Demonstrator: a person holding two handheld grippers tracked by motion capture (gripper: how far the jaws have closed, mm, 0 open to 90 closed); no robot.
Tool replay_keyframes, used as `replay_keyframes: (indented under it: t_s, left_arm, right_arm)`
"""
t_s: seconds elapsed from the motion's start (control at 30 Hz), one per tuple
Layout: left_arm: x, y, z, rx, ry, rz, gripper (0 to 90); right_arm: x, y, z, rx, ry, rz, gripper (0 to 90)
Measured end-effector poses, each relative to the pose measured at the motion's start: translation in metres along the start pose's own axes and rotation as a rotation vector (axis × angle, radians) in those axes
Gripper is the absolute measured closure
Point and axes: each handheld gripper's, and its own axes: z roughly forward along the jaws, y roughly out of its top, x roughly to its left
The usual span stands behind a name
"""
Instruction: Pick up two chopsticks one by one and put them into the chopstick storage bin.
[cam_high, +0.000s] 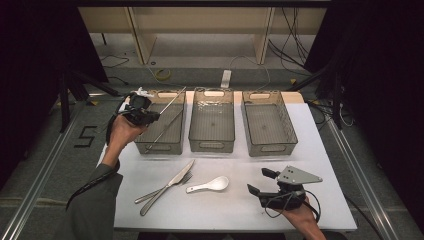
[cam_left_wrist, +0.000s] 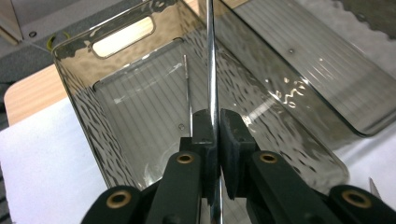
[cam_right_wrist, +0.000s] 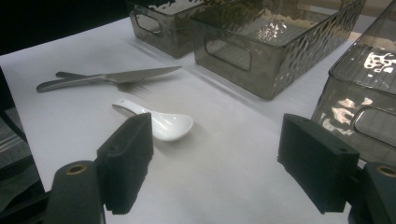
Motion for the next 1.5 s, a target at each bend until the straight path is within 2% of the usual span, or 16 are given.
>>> replay_keyframes:
  t_s: [0.2,0.4,0.77,0.97,1.1,1.2,1.23,1.27,1.3,1.37,1.5]
  left_arm:
    - [0.007,-0.003,0.010,-0.003,0.009,-0.023,84.5]
    - [0.007,-0.005,0.016,0.005,0.003,-0.020,84.5]
    - [0.013,-0.012,0.029,0.017,0.022,-0.063,84.4]
    - [0.015,-0.015,0.037,0.046,0.041,-0.072,84.3]
    - [0.015,-0.018,0.042,0.069,0.040,-0.069,84.1]
    - [0.015,-0.019,0.045,0.073,0.051,-0.086,83.0]
    - [0.014,-0.018,0.045,0.062,0.047,-0.097,77.2]
    - [0.014,-0.017,0.045,0.056,0.044,-0.107,66.8]
    - [0.013,-0.016,0.044,0.046,0.046,-0.100,58.6]
    - [0.010,-0.014,0.041,0.034,0.048,-0.079,53.3]
    - [0.005,-0.011,0.034,0.023,0.011,-0.083,44.0]
  right_arm:
    - [0.000,0.000,0.000,-0.002,0.001,-0.001,27.4]
    - [0.000,0.000,0.000,-0.002,0.001,-0.001,27.4]
    - [0.000,0.000,0.000,-0.002,0.003,0.000,27.4]
    - [0.000,0.000,0.000,-0.002,0.002,0.000,27.4]
    - [0.000,0.000,0.000,-0.001,0.003,0.001,27.4]
    - [0.000,0.000,0.000,-0.001,0.004,0.001,27.3]
    - [0.000,0.000,0.000,-0.001,0.004,0.001,27.4]
    - [0.000,0.000,-0.001,-0.001,0.003,0.000,27.4]
    - [0.000,0.000,0.000,0.000,0.003,0.001,27.4]
    - [0.000,0.000,0.000,0.000,0.003,0.003,27.4]
    - [0.000,0.000,-0.001,-0.002,0.003,0.001,27.4]
